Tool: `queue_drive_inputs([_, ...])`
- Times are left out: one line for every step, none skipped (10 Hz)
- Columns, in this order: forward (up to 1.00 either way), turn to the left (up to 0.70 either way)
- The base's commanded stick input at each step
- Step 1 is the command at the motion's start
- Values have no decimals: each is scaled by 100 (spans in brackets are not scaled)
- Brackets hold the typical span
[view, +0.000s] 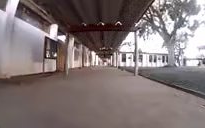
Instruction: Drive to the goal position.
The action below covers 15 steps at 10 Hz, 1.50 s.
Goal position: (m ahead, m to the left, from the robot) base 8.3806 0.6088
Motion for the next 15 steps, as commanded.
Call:
queue_drive_inputs([70,0])
queue_drive_inputs([70,0])
queue_drive_inputs([70,0])
queue_drive_inputs([70,0])
queue_drive_inputs([70,0])
queue_drive_inputs([70,0])
queue_drive_inputs([70,0])
queue_drive_inputs([70,0])
queue_drive_inputs([70,0])
queue_drive_inputs([70,0])
queue_drive_inputs([70,0])
queue_drive_inputs([70,0])
queue_drive_inputs([70,0])
queue_drive_inputs([70,0])
queue_drive_inputs([70,0])
